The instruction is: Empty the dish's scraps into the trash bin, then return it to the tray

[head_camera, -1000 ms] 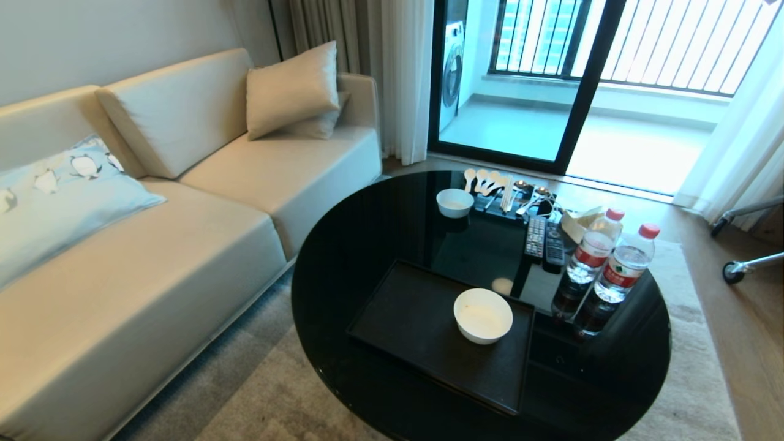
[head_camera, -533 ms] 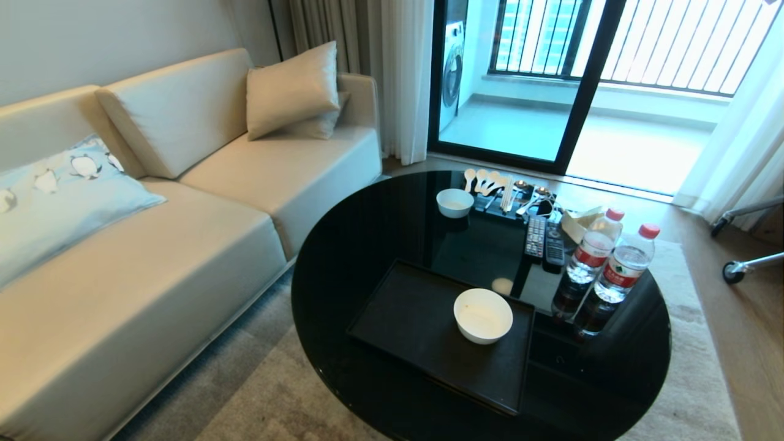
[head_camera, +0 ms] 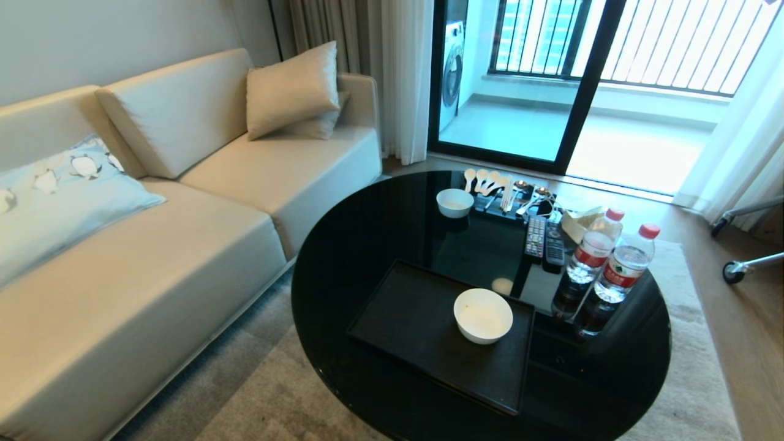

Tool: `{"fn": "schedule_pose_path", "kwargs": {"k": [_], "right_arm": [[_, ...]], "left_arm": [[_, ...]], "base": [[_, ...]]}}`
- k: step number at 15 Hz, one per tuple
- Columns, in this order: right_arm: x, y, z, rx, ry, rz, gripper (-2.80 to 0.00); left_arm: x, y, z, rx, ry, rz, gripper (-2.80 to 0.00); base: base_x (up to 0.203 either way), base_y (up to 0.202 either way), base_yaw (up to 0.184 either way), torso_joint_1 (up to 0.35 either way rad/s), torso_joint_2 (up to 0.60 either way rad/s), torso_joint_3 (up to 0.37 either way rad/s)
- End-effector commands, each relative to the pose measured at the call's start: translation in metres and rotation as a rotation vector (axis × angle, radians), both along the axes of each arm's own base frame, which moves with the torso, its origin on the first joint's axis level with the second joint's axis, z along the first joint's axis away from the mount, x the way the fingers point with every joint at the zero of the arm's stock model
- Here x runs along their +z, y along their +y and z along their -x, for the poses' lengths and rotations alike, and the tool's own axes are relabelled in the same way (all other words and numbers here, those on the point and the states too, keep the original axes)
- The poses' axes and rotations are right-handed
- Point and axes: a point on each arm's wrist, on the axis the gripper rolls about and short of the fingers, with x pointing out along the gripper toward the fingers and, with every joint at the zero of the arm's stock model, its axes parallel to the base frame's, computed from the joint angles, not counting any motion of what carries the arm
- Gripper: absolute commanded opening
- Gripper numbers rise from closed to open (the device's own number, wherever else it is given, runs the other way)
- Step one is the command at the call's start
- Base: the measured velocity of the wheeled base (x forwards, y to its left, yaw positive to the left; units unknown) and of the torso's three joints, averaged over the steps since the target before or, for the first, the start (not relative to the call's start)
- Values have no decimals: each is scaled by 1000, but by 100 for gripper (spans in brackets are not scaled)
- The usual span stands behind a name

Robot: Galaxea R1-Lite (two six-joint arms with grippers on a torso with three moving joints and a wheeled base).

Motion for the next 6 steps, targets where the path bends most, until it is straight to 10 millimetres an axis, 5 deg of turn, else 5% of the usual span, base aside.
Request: {"fn": "schedule_pose_path", "kwargs": {"k": [1,6], "right_arm": [[0,0,0,-8,2,2,-280],[0,0,0,-7,1,3,-280]], "left_arm": [[0,0,0,1,-1,1,-280],[0,0,0,1,-1,1,-280]], "base": [[0,0,0,0,0,0],[0,0,0,0,0,0]]}}
